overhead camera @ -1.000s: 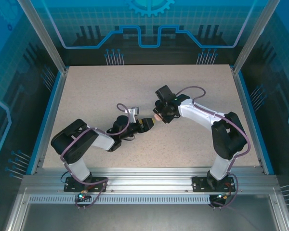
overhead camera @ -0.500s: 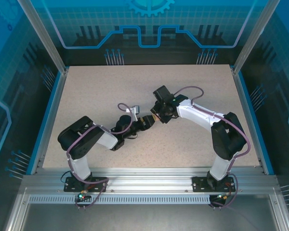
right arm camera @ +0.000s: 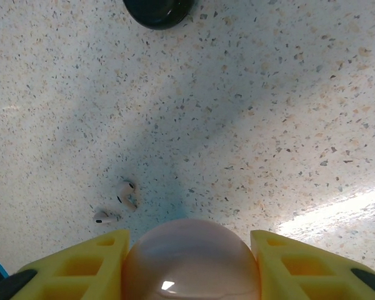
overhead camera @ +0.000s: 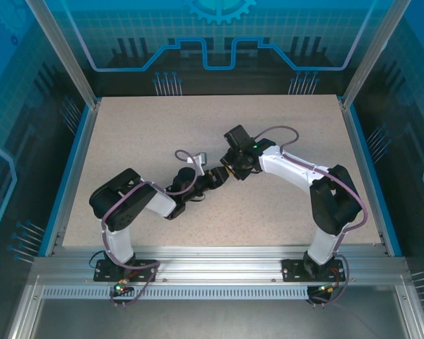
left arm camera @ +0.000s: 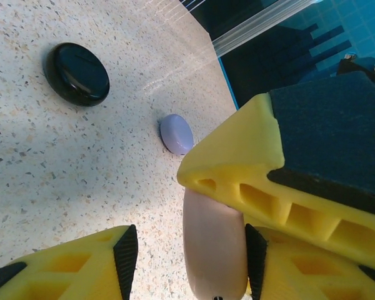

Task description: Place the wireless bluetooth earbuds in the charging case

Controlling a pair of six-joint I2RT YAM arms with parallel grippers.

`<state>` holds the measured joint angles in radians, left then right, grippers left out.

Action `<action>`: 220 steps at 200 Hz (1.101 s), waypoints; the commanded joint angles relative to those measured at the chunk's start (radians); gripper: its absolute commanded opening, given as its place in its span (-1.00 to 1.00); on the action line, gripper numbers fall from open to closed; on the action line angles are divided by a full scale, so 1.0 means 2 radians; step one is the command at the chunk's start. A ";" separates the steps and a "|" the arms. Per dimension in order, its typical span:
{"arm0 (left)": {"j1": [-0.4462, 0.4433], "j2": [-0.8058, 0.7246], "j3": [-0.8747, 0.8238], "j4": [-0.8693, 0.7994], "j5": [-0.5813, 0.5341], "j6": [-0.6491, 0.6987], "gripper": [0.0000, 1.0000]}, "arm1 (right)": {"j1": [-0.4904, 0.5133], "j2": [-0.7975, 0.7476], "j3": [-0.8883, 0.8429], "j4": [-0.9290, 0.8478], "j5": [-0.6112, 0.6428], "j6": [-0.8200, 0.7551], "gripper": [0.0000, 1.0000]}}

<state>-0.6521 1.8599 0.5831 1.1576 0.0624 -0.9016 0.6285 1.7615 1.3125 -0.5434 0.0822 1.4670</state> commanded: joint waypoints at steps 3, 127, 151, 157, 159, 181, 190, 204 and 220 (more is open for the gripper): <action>-0.003 0.015 0.014 0.018 -0.024 -0.008 -0.03 | 0.013 0.001 0.013 -0.003 -0.002 0.007 -0.17; -0.007 0.025 0.017 0.024 -0.049 -0.029 -0.72 | 0.008 -0.011 0.001 0.001 0.005 0.014 -0.16; -0.008 0.015 0.015 0.005 -0.046 -0.032 -0.85 | -0.001 -0.013 0.004 0.003 0.001 0.007 -0.02; -0.007 0.013 0.015 0.002 -0.046 -0.032 -0.87 | -0.003 -0.015 0.006 0.004 0.000 0.003 0.05; -0.008 0.012 0.015 0.000 -0.045 -0.032 -0.88 | -0.005 -0.015 0.007 0.003 0.000 0.001 0.09; -0.007 0.002 0.014 -0.020 -0.044 -0.033 -0.99 | -0.018 -0.025 0.010 0.003 -0.004 -0.015 0.34; -0.007 -0.001 0.014 -0.026 -0.042 -0.030 -1.00 | -0.024 -0.031 0.010 0.004 -0.005 -0.025 0.43; -0.007 -0.011 0.014 -0.042 -0.038 -0.025 -1.00 | -0.038 -0.040 0.010 0.007 -0.013 -0.042 0.52; -0.008 -0.030 0.013 -0.067 -0.033 -0.012 -1.00 | -0.052 -0.051 0.009 0.006 -0.021 -0.061 0.59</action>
<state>-0.6685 1.8778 0.6071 1.0977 0.0032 -0.9657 0.5716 1.7176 1.3132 -0.5217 0.0654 1.4132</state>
